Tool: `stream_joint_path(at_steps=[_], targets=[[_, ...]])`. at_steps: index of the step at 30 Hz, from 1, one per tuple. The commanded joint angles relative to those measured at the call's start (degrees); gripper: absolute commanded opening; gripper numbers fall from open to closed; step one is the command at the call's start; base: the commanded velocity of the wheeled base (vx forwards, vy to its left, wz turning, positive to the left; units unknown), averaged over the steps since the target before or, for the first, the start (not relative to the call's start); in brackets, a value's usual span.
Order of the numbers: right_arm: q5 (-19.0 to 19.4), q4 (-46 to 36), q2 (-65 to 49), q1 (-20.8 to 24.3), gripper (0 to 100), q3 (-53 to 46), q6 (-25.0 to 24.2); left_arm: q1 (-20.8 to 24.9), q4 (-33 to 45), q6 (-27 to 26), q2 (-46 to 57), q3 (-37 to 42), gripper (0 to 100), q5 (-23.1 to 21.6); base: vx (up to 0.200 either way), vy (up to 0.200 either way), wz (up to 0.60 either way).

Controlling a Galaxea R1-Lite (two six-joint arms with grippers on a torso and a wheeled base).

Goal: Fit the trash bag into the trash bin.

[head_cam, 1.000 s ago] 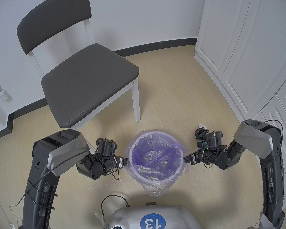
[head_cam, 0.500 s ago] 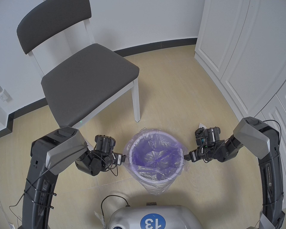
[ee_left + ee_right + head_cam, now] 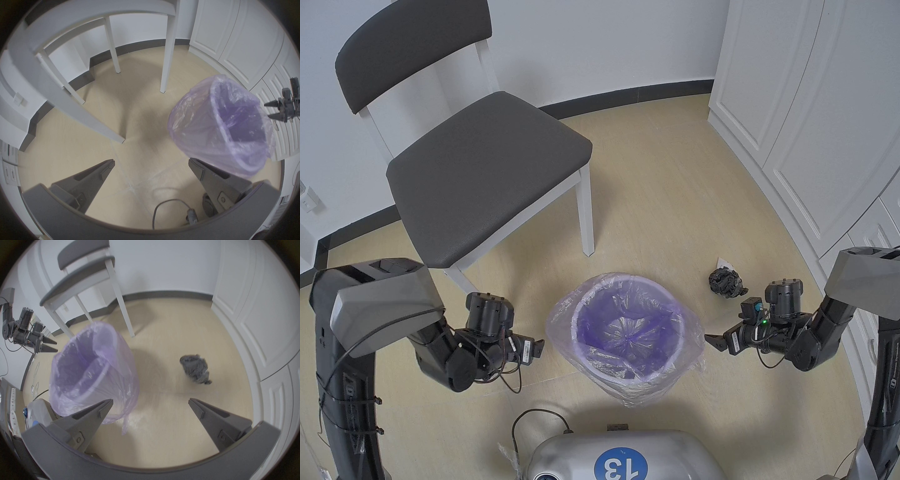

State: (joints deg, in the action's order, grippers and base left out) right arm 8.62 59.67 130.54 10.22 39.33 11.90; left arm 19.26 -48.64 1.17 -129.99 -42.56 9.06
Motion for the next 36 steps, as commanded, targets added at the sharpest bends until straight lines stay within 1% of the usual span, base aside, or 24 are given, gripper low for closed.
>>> stream_joint_path(at_steps=[1,5,8,10,12,15,16,17,18,21,23,25,26,28,29,31,32,33,36], targets=[[0.2,6.9,-5.3,-0.1,100,-7.2,0.8,-0.8,-6.0,-0.4,8.0,9.8,100,0.3,0.000,0.000,0.00],[0.3,6.9,-5.8,0.9,100,-6.0,0.8,-0.8,-8.2,-0.4,9.2,12.1,100,0.3,0.000,0.000,0.00],[0.1,5.6,-5.4,4.9,100,-1.4,1.2,-0.8,-12.2,-0.3,9.2,15.2,100,0.3,0.000,0.000,0.00],[0.0,3.7,-4.9,7.4,100,2.2,2.8,-1.0,-14.9,-0.5,9.5,17.5,100,0.3,0.000,0.000,0.00],[-0.2,1.1,-3.5,8.6,100,5.8,5.3,-1.6,-17.1,-0.8,9.8,19.0,100,0.3,0.000,0.000,0.00],[-0.4,-3.0,-0.6,9.7,100,13.6,13.5,-3.8,-19.8,-2.6,10.7,20.9,100,0.3,0.000,0.000,0.00],[-0.4,-3.0,-0.6,9.7,100,13.6,13.5,-3.8,-19.8,-2.6,10.7,20.9,100,0.3,0.000,0.000,0.00],[-0.4,-4.3,0.9,10.3,100,16.7,18.2,-4.3,-20.2,-2.9,10.8,21.6,100,0.3,0.000,0.000,0.00],[-0.4,-5.0,1.8,10.9,100,18.4,20.4,-4.5,-20.4,-2.9,10.9,22.2,100,0.4,0.000,0.000,0.00],[-0.4,-6.9,4.2,12.5,100,22.1,23.9,-4.8,-21.6,-2.9,11.0,23.3,100,0.5,0.000,0.000,0.00],[-0.5,-8.3,5.9,14.0,100,25.0,25.2,-5.5,-23.7,-3.0,11.0,24.1,100,0.8,0.000,0.000,0.00],[-0.5,-8.5,6.0,14.1,100,25.2,25.3,-5.5,-23.8,-3.0,10.9,24.1,100,0.9,0.000,0.000,0.00],[-0.6,-9.9,8.2,15.3,100,27.8,25.8,-5.5,-26.1,-3.0,10.7,24.4,100,1.8,0.000,0.000,0.00],[-0.7,-10.0,9.6,15.7,100,28.5,26.6,-5.4,-26.9,-3.0,10.7,24.4,100,2.4,0.000,0.000,0.00],[-1.1,-9.5,11.2,16.0,100,28.7,28.4,-5.4,-27.6,-3.0,10.8,24.4,100,3.1,0.000,0.000,0.00],[-2.4,-8.9,11.7,16.1,100,28.6,29.9,-5.5,-27.7,-3.0,10.9,24.4,100,3.1,0.000,0.000,0.00],[-2.6,-8.8,11.7,16.1,100,28.6,30.0,-5.5,-27.7,-3.0,10.9,24.4,100,3.1,0.000,0.000,0.00],[-3.9,-8.1,12.1,16.1,100,28.8,30.4,-5.4,-27.8,-3.0,10.9,24.4,100,3.2,0.000,0.000,0.00],[-4.8,-6.7,13.1,16.1,100,29.8,30.4,-5.0,-28.1,-3.1,11.1,25.0,100,3.4,0.000,0.000,0.00]])
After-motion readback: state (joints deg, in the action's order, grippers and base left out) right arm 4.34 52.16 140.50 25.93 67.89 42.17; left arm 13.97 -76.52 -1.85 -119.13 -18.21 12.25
